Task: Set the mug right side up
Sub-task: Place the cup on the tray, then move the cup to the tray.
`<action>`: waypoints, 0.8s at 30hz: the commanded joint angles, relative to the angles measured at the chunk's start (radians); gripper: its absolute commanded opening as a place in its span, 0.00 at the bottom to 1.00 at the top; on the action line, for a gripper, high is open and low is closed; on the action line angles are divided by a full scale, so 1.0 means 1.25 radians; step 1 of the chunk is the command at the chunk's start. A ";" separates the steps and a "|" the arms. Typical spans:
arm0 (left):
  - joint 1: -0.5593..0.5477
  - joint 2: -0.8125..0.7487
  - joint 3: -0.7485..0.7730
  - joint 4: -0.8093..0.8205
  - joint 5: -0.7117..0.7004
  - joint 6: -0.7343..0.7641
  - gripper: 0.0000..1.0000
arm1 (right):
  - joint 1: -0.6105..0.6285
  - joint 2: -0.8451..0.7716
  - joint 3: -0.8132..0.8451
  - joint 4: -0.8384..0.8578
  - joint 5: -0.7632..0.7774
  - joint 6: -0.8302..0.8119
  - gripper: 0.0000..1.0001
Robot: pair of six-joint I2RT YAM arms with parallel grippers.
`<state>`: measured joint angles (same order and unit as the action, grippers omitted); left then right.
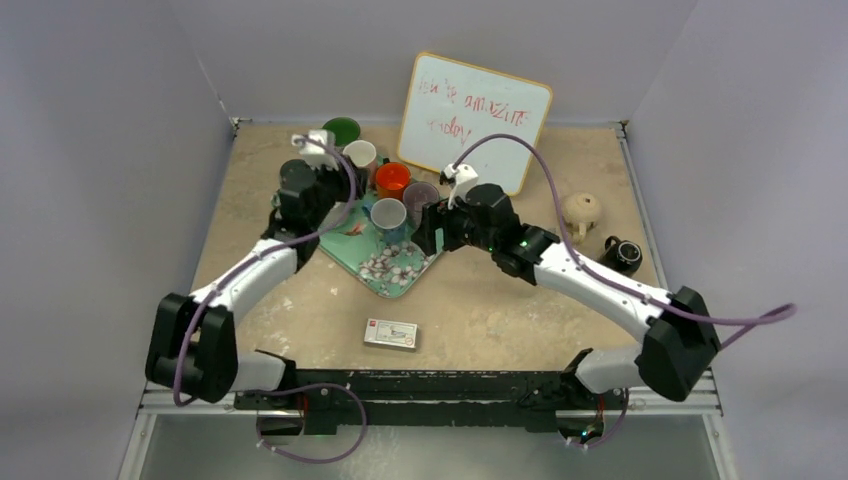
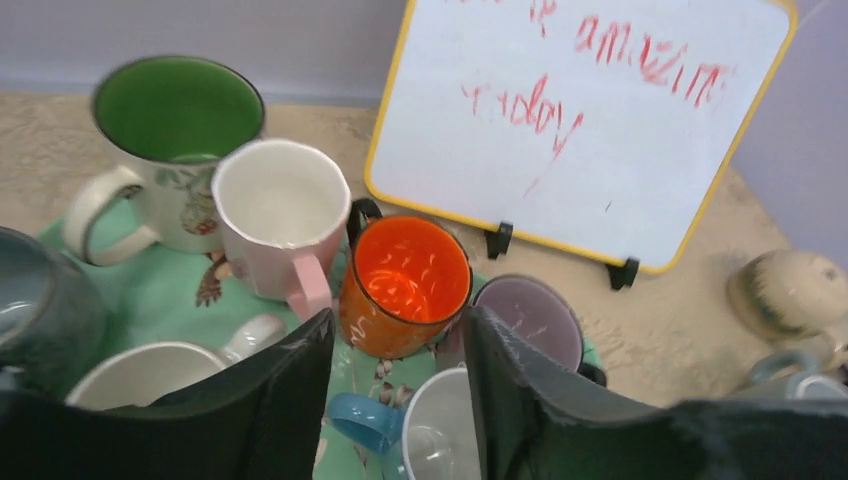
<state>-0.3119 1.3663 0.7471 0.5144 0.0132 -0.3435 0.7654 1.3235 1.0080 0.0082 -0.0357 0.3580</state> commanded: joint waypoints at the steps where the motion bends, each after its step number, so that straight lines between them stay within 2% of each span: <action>1: 0.113 -0.066 0.160 -0.460 0.084 -0.112 0.58 | 0.003 0.080 0.047 0.031 0.001 -0.016 0.75; 2: 0.152 -0.082 0.181 -0.504 0.169 -0.137 0.66 | 0.006 0.102 0.055 0.043 -0.010 -0.018 0.68; 4: 0.225 -0.112 0.201 -0.576 0.268 -0.183 0.70 | 0.012 0.156 0.084 0.058 -0.016 -0.033 0.60; 6: 0.292 -0.147 0.214 -0.607 0.344 -0.200 0.74 | 0.017 0.203 0.117 0.059 -0.013 -0.061 0.57; 8: 0.331 -0.179 0.225 -0.651 0.375 -0.181 0.76 | 0.022 0.246 0.147 0.056 0.004 -0.087 0.59; 10: 0.343 -0.205 0.230 -0.716 0.340 -0.142 0.77 | 0.025 0.282 0.169 0.052 0.023 -0.105 0.69; 12: 0.343 -0.227 0.215 -0.755 0.285 -0.125 0.77 | 0.028 0.312 0.185 0.051 0.027 -0.118 0.74; 18: 0.343 -0.309 0.070 -0.727 0.191 -0.157 0.77 | 0.033 0.385 0.231 0.056 0.110 -0.105 0.73; 24: 0.343 -0.336 0.060 -0.753 0.184 -0.164 0.77 | 0.034 0.438 0.277 0.057 0.132 -0.067 0.69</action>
<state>0.1154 0.9794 0.8234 -0.4225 0.2794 -0.5335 0.8047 1.8614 1.2934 0.0517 0.0776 0.2455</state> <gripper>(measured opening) 0.770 0.705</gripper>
